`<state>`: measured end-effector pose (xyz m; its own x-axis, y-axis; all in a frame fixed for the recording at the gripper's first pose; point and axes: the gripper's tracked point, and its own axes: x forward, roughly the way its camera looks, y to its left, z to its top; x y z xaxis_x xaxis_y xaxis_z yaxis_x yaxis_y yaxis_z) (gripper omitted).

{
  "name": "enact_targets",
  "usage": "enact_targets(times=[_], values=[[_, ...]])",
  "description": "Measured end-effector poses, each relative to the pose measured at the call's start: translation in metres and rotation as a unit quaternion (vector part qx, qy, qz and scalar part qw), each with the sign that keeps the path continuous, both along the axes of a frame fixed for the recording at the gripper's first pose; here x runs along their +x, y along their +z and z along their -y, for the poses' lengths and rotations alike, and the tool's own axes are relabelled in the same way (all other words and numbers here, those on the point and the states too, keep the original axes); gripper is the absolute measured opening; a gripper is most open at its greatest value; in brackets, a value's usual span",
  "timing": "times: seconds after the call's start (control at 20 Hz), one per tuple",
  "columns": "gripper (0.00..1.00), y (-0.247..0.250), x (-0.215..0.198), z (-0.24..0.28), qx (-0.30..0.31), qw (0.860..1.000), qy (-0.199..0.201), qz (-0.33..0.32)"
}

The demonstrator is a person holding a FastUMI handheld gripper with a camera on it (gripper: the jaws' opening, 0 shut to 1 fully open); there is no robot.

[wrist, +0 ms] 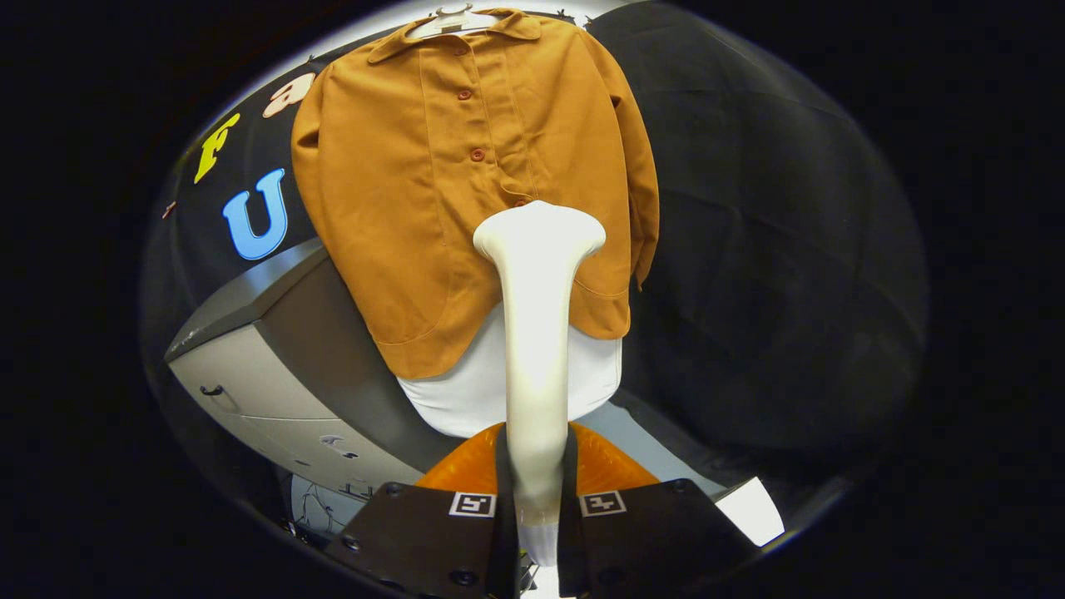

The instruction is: Iron the clothes twice with a garment steamer, once on the left side and once on the right side.

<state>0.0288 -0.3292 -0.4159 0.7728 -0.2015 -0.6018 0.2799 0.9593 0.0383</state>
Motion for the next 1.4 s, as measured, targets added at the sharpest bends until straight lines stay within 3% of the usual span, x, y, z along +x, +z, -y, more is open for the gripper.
enact_targets(times=[0.3,0.6,1.1,1.4], values=[[0.22,0.040,-0.016,-0.027,-0.009,0.999,0.014,0.028],[0.21,0.120,-0.002,-0.057,-0.039,0.994,0.034,0.094],[0.21,0.282,0.025,-0.132,-0.062,0.968,0.051,0.236],[0.21,0.337,0.023,-0.187,-0.065,0.955,0.074,0.279]])
